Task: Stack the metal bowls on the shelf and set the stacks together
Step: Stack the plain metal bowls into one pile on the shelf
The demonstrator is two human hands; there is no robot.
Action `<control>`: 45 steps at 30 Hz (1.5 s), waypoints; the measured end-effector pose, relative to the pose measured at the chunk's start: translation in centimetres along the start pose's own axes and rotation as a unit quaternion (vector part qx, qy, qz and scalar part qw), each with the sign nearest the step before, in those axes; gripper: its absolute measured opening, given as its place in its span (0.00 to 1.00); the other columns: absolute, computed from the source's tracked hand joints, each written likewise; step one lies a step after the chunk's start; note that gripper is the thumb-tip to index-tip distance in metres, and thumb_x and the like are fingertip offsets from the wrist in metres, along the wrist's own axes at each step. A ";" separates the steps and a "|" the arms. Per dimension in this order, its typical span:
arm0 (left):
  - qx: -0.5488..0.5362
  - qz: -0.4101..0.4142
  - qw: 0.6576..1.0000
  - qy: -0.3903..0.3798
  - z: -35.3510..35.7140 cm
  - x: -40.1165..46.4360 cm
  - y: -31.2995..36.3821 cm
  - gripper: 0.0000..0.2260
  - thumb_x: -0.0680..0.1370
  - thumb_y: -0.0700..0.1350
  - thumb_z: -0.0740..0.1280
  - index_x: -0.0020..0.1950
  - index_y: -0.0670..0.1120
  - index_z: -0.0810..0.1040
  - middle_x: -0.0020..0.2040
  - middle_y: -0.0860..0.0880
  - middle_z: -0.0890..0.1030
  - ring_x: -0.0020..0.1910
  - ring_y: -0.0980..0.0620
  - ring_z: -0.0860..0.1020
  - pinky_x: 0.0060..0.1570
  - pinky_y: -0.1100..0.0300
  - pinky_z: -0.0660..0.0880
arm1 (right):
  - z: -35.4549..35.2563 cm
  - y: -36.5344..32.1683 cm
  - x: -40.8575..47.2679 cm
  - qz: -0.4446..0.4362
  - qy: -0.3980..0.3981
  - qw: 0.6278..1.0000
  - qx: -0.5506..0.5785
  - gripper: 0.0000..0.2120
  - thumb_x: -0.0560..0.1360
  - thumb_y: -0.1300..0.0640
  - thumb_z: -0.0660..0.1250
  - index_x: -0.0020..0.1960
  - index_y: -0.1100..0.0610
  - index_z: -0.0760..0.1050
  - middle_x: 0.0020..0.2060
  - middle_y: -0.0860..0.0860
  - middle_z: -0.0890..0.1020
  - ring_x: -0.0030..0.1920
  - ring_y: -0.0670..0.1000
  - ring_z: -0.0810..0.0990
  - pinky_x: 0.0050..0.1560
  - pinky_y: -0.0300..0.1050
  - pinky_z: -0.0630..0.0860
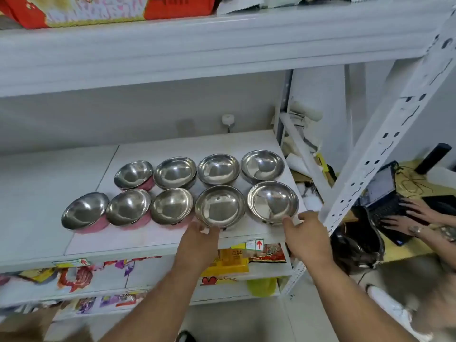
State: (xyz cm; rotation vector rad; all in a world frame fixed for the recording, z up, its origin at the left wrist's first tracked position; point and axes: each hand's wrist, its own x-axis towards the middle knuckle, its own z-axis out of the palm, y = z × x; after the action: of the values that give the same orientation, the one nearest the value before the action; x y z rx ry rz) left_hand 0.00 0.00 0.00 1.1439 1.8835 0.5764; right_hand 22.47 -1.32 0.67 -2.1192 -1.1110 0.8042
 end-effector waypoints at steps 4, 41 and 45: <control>-0.164 -0.091 0.982 -0.011 0.4 1.4 0.3 0.29 0.70 0.60 0.68 0.64 0.40 0.74 0.51 0.40 0.80 0.45 0.41 0.84 0.46 0.48 0.84 | 1.1 0.0 1.1 0.098 -0.016 0.984 0.148 0.32 0.76 0.45 0.68 0.72 0.62 0.64 0.50 0.58 0.83 0.51 0.60 0.85 0.53 0.58 0.83; -0.333 -0.091 0.936 -0.064 1.5 1.0 0.7 0.22 0.83 0.40 0.62 0.77 0.46 0.65 0.59 0.46 0.80 0.51 0.47 0.85 0.52 0.50 0.82 | 2.7 -4.6 1.2 0.067 -0.193 0.953 0.222 0.09 0.82 0.58 0.66 0.59 0.61 0.74 0.41 0.60 0.88 0.38 0.51 0.90 0.43 0.47 0.87; -0.319 -0.083 0.942 -0.063 0.9 0.8 0.5 0.21 0.83 0.39 0.60 0.77 0.45 0.65 0.63 0.44 0.78 0.54 0.47 0.82 0.48 0.54 0.82 | 2.7 -4.2 1.2 0.072 -0.183 0.952 0.235 0.15 0.81 0.55 0.68 0.64 0.59 0.72 0.37 0.58 0.87 0.37 0.51 0.90 0.43 0.47 0.87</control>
State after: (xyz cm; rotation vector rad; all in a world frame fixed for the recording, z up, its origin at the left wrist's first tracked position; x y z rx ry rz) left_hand 0.86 0.89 -0.44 0.5748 1.4930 0.9077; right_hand 18.98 2.26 1.76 -1.6996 -0.8323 1.4205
